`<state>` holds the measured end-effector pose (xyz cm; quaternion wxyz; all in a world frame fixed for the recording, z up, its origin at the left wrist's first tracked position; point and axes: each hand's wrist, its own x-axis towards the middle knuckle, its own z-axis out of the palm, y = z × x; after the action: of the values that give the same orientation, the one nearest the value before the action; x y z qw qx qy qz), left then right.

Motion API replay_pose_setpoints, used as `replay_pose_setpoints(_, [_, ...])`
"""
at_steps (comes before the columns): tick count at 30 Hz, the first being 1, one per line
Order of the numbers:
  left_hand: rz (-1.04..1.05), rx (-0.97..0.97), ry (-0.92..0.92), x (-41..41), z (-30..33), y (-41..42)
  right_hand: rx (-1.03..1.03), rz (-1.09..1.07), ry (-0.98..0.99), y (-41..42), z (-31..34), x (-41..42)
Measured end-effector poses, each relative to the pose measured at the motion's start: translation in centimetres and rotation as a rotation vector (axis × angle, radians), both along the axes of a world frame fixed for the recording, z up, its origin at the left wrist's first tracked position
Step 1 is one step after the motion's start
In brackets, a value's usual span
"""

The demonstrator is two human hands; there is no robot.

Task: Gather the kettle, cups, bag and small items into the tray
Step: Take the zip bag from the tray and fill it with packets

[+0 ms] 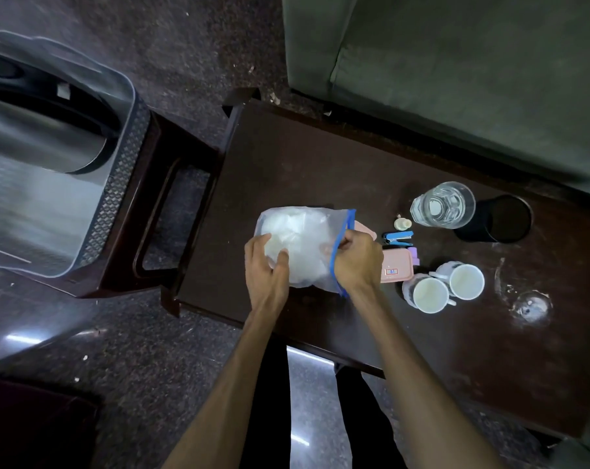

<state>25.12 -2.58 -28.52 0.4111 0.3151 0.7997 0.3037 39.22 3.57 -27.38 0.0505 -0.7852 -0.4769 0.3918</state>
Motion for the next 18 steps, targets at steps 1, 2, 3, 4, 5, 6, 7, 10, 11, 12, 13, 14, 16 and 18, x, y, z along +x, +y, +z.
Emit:
replay_pose_setpoints(1, [-0.028,0.005,0.014,-0.3,-0.1,0.0,-0.017,-0.054,0.026,0.0,-0.1,0.2])
replay_pose_setpoints(2, [-0.04,0.013,0.024,-0.4,-0.1,0.0,-0.035,-0.097,0.053,0.1,-0.2,0.3])
replay_pose_setpoints(3, [-0.039,0.02,0.025,-0.4,-0.1,0.1,-0.056,-0.119,0.079,0.0,-0.3,0.3])
replay_pose_setpoints(4, [-0.03,0.025,0.017,-0.4,0.0,0.1,-0.073,-0.119,0.107,0.0,-0.2,0.2])
replay_pose_setpoints(5, [-0.015,0.029,0.004,-0.4,-0.1,0.1,-0.08,-0.102,0.125,-0.1,-0.1,0.0])
replay_pose_setpoints(6, [0.005,0.035,-0.009,-0.4,-0.1,0.1,-0.076,-0.075,0.133,0.0,-0.1,-0.2])
replay_pose_setpoints(7, [0.026,0.042,-0.022,-0.4,-0.1,0.0,-0.07,-0.04,0.125,0.1,0.0,-0.4])
replay_pose_setpoints(10, [0.065,0.062,-0.043,-0.7,-0.1,-0.1,-0.074,0.043,0.089,0.6,-0.3,-1.1])
replay_pose_setpoints(11, [0.069,0.066,-0.041,-0.8,-0.1,-0.1,-0.063,0.035,0.07,0.7,-0.2,-1.3])
replay_pose_setpoints(12, [0.07,0.066,-0.035,-0.9,-0.1,-0.2,-0.046,0.016,0.047,0.9,-0.2,-1.4])
replay_pose_setpoints(13, [0.07,0.064,-0.028,-1.0,-0.1,-0.1,-0.024,-0.003,0.028,0.9,-0.1,-1.4])
replay_pose_setpoints(14, [0.07,0.062,-0.024,-1.1,-0.1,-0.1,0.003,-0.013,0.019,1.0,0.1,-1.4])
replay_pose_setpoints(16, [0.076,0.062,-0.02,-1.2,-0.1,0.0,0.046,-0.028,0.038,1.1,0.4,-1.1])
replay_pose_setpoints(18, [0.077,0.066,-0.018,-1.3,-0.1,0.1,0.063,-0.086,0.064,1.0,0.9,-0.7])
